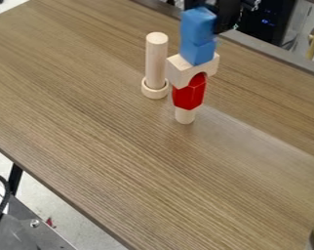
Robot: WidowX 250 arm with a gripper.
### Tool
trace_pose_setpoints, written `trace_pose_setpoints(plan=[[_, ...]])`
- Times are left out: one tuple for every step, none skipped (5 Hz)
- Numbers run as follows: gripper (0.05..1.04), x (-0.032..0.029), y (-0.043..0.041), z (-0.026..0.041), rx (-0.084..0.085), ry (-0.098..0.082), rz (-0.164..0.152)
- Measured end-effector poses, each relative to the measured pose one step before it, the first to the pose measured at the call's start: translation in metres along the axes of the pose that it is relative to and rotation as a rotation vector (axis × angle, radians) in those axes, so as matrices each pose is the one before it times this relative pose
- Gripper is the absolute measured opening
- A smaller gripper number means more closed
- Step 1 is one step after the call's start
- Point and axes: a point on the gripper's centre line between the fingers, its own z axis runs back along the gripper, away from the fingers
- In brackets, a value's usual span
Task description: Move blue cube from the cylinder to the top of the tower
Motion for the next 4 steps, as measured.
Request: trace_pose_setpoints(plan=[[1.001, 0.00131, 0.00028, -0.00047, 0.0051, -0.0059, 0.0117], [0.999, -0.0003, 0.0005, -0.00004, -0.0002, 0.0016, 0.0061], [1.0, -0.00496, 0.0009, 0.01268, 0.0032, -0.0227, 0.0075], [1.0, -0.01259, 0.00156, 0.02934, -0.0074, -0.0781, 0.0227]])
